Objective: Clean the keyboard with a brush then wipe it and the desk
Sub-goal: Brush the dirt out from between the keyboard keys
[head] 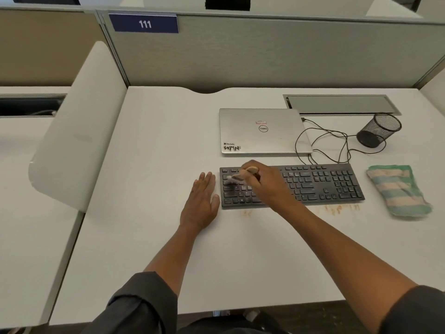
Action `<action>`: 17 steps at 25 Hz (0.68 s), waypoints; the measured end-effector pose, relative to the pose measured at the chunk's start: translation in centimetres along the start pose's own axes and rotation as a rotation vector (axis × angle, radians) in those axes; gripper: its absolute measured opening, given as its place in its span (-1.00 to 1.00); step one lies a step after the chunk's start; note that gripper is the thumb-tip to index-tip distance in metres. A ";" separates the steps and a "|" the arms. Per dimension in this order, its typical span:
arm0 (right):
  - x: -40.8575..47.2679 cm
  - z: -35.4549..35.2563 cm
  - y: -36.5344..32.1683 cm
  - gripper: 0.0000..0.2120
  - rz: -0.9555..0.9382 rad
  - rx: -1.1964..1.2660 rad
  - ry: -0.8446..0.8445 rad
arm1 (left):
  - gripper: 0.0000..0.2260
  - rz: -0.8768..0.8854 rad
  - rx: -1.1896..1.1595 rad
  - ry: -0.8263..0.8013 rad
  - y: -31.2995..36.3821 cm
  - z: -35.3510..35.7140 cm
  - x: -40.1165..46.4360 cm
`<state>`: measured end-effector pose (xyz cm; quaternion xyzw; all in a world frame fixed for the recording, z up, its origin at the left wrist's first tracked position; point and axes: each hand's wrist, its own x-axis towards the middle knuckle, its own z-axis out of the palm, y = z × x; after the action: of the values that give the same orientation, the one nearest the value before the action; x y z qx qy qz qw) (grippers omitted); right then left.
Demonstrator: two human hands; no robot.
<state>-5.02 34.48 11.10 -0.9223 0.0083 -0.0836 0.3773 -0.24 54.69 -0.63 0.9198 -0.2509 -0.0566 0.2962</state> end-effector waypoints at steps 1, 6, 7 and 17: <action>0.1 0.4 -0.1 -0.84 -0.005 -0.009 -0.026 | -0.30 0.028 0.021 -0.002 0.0 0.0 0.0; -0.4 -2.6 3.0 -0.85 0.112 -0.050 -0.049 | -0.14 0.165 0.167 -0.072 -0.1 0.1 0.0; -0.4 -3.4 3.3 -0.87 0.133 -0.054 -0.019 | -0.11 0.166 0.178 -0.079 -0.1 0.1 0.0; -0.6 -2.6 2.5 -0.93 0.259 -0.068 -0.026 | -0.08 0.156 0.224 -0.089 -0.1 0.3 0.1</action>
<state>-5.96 30.93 11.07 -0.9268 0.1252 -0.0217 0.3533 -0.17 54.59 -0.95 0.9215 -0.3391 -0.0461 0.1838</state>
